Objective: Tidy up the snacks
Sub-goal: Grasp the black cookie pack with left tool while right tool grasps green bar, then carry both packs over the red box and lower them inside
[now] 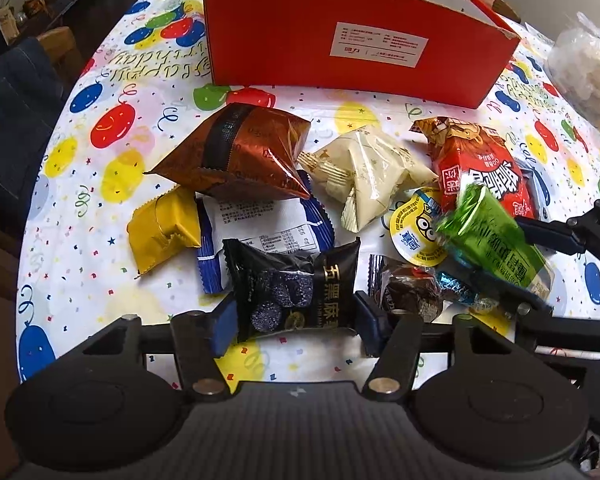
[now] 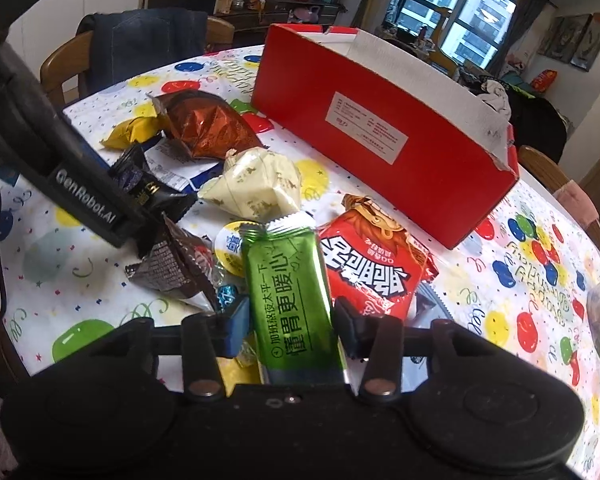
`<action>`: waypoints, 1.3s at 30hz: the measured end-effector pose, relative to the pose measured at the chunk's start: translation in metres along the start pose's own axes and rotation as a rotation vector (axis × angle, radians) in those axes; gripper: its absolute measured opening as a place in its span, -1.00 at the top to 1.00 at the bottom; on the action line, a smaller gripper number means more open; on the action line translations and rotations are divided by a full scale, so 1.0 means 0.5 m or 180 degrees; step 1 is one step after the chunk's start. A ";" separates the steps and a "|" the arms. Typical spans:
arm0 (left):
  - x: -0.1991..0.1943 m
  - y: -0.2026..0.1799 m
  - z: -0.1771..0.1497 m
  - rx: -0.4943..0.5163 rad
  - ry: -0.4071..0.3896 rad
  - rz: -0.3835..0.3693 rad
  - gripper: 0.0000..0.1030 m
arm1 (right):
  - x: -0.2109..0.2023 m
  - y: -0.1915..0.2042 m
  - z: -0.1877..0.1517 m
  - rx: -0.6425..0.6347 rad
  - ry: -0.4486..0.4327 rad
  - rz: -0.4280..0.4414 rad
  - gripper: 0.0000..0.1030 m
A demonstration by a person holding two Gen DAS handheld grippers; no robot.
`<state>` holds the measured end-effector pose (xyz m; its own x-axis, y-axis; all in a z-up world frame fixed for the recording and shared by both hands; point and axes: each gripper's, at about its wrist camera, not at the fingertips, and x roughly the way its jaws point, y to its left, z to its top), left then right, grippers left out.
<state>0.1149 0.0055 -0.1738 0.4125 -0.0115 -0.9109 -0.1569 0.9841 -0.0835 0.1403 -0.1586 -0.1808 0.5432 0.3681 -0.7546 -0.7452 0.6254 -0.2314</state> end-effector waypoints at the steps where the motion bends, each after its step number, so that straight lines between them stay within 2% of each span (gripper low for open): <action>1: -0.001 0.001 -0.001 -0.0009 0.0004 0.0000 -0.12 | -0.002 -0.004 0.000 0.0059 0.0005 0.0002 0.20; 3: -0.005 0.007 -0.003 -0.0038 0.0012 -0.0012 -0.06 | -0.007 -0.011 -0.001 0.0180 0.0001 0.0017 0.20; 14: -0.042 0.023 -0.014 -0.0051 -0.0101 -0.0071 -0.02 | -0.050 -0.029 -0.001 0.0625 -0.0067 0.0043 0.21; 25: -0.097 0.040 -0.011 -0.0137 -0.0255 -0.0140 -0.01 | -0.112 -0.071 0.031 0.0960 -0.0254 0.0133 0.20; 30: -0.136 0.036 0.013 -0.0151 -0.0411 -0.0131 -0.01 | -0.135 -0.102 0.059 0.1063 -0.0355 0.0159 0.20; 39: -0.182 0.011 0.100 -0.0100 -0.0669 -0.0110 -0.01 | -0.139 -0.182 0.129 0.1203 -0.0511 0.0176 0.20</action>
<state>0.1213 0.0206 -0.0714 0.5956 -0.0046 -0.8032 -0.1660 0.9777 -0.1287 0.1952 -0.1968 -0.0678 0.5822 0.4921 -0.6472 -0.5966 0.7994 0.0710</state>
